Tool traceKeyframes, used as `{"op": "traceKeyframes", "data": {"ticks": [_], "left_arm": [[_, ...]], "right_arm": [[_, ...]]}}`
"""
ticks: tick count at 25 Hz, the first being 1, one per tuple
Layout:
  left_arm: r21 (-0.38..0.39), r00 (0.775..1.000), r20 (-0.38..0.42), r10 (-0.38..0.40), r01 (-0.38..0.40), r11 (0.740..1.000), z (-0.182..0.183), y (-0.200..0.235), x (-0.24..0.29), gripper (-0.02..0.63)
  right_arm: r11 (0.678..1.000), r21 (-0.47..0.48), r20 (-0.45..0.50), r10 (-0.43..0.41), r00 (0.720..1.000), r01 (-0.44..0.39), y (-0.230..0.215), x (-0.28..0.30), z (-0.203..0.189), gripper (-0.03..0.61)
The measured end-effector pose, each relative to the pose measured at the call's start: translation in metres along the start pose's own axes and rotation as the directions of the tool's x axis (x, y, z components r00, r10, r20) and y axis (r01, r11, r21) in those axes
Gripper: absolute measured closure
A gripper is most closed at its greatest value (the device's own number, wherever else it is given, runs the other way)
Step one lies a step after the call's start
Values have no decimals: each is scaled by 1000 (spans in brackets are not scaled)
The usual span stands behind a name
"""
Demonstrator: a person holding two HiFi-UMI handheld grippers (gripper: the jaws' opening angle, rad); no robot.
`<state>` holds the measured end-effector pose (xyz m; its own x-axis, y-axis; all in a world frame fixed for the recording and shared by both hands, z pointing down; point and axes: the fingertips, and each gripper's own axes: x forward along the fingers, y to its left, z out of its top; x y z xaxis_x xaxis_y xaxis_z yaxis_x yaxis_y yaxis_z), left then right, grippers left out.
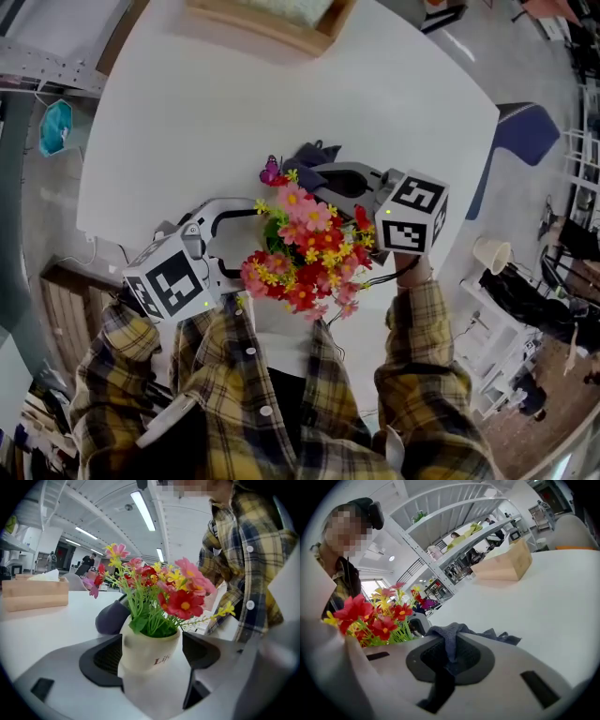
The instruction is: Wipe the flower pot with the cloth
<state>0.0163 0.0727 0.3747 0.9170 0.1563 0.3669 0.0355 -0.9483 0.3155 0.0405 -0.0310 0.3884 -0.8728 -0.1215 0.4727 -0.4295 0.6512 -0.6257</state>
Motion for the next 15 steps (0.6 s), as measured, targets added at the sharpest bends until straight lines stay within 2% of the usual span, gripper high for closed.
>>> {"op": "traceKeyframes", "data": {"ticks": [3,6,8,11,15], "left_arm": [[-47,999,39,8,-6,999,5,1,-17,231],[-95,991,113,72,-61,994,17,1,-42,303],[-132,980,165,112,-91,987,31,-5,-57,327],[-166,959,251,132,-91,982,59,-17,-79,358],[-125,938,303,169,-137,983,97,-24,-98,418]], "right_arm": [[997,-14,45,-73,996,74,-6,-18,10,566],[990,-26,97,-135,986,138,-3,-40,22,566],[983,-22,136,-176,975,180,7,-57,29,566],[970,-16,234,-231,945,241,28,-85,44,566],[943,-53,364,-288,886,328,59,-113,72,566]]}}
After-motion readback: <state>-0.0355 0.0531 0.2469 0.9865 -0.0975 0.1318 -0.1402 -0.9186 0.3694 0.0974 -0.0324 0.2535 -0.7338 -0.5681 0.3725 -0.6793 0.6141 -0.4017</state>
